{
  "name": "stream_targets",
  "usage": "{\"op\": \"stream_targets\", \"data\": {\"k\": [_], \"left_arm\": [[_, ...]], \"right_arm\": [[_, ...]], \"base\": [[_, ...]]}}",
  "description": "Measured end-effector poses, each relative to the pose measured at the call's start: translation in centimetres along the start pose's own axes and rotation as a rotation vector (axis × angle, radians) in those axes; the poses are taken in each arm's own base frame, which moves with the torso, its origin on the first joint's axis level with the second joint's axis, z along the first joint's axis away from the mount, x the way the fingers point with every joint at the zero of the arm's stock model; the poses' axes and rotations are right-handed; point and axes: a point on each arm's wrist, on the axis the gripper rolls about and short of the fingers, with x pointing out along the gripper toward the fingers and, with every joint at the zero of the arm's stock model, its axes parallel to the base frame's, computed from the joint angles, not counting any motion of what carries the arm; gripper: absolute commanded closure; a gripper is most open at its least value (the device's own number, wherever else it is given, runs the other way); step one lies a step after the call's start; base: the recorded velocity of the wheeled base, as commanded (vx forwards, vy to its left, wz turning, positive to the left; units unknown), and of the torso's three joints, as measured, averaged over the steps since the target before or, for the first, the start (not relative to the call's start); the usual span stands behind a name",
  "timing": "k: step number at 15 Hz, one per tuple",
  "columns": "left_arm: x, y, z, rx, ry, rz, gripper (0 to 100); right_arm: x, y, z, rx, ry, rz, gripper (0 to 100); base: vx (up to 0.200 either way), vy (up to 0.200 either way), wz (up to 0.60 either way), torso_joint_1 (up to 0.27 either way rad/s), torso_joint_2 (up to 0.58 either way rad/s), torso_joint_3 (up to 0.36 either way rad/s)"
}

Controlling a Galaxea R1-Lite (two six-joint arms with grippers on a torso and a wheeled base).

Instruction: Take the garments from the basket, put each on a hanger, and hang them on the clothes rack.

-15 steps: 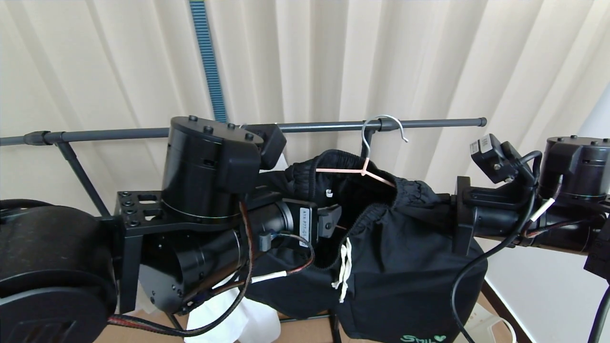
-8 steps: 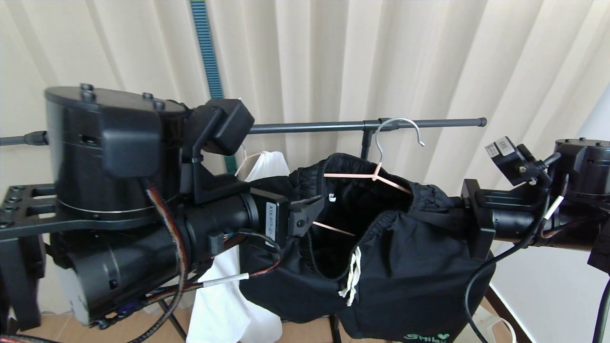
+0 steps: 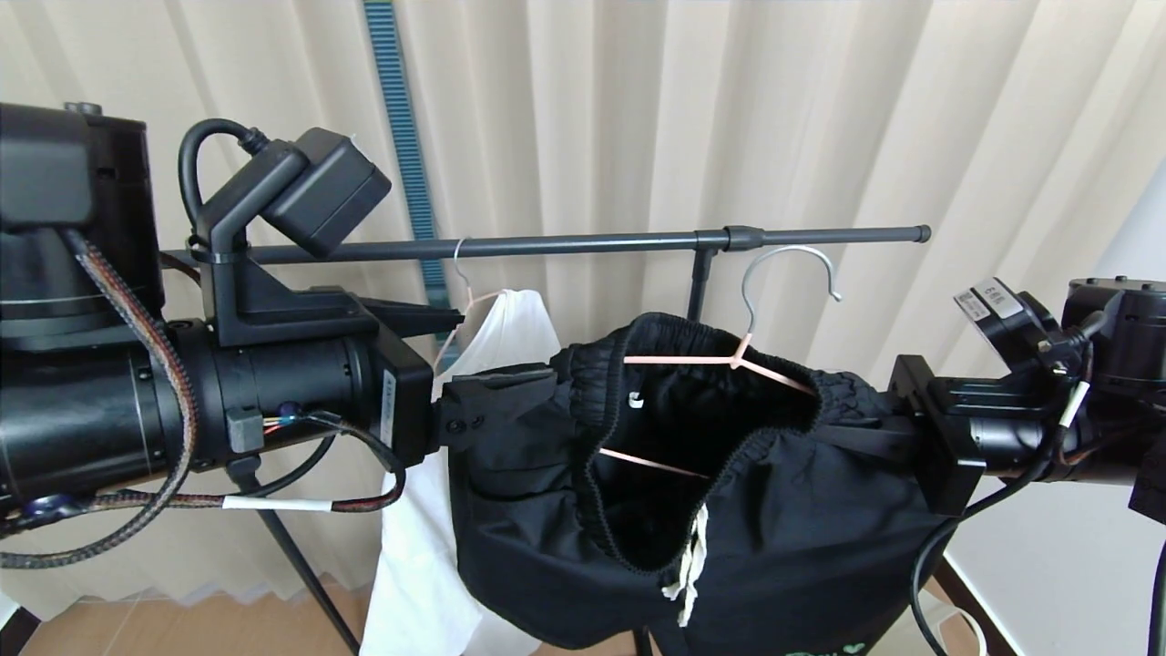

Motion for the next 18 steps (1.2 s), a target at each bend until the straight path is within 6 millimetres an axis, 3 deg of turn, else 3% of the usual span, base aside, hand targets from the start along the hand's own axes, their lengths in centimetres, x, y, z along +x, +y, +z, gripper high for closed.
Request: {"op": "stream_targets", "data": {"k": [6, 11, 14, 18], "left_arm": [[0.2, 0.7, 0.3, 0.072, 0.002, -0.036, 0], [-0.3, 1.4, 0.3, 0.283, 0.040, -0.206, 0], [0.7, 2.4, 0.3, 0.421, 0.051, -0.229, 0], [2.5, 3.7, -0.4, 0.423, 0.087, -0.229, 0]], "right_arm": [[-1.6, -0.8, -0.2, 0.004, -0.030, 0.035, 100], [-1.6, -0.8, -0.4, 0.001, -0.027, 0.038, 100], [-1.6, -0.7, -0.5, 0.004, -0.025, 0.041, 100], [-2.0, -0.8, -0.3, 0.004, -0.028, 0.025, 100]], "base": [[0.000, 0.000, 0.00, 0.000, 0.00, 0.000], [0.000, 0.000, 0.00, 0.000, 0.00, 0.000], [0.000, 0.000, 0.00, 0.000, 0.00, 0.000], [0.000, 0.000, 0.00, 0.000, 0.00, 0.000]]}}
